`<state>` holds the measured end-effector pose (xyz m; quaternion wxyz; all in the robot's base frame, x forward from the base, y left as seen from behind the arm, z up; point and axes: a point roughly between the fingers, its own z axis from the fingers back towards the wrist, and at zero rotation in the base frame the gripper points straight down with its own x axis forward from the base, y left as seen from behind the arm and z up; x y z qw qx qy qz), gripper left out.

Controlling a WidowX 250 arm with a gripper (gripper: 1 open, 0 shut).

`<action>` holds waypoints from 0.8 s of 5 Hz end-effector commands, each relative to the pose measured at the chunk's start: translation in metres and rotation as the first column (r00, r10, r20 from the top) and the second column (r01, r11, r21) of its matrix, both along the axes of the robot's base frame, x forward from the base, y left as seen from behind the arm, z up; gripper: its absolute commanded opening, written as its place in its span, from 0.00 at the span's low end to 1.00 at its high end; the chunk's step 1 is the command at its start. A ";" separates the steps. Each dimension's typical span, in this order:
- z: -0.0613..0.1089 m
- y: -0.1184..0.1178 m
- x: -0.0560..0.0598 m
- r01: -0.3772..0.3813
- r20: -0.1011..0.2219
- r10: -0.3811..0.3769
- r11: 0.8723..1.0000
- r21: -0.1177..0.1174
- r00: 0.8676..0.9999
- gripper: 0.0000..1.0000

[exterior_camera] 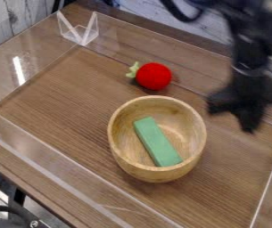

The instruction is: Move the red fruit to the right

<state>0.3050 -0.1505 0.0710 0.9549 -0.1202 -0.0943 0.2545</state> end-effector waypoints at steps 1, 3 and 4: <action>0.025 0.005 -0.001 -0.038 0.073 0.040 0.999 -0.026 0.997 0.00; 0.038 -0.001 -0.015 0.023 0.075 -0.023 1.000 0.001 0.997 1.00; 0.040 -0.003 -0.016 0.027 0.071 -0.027 1.000 0.012 0.997 1.00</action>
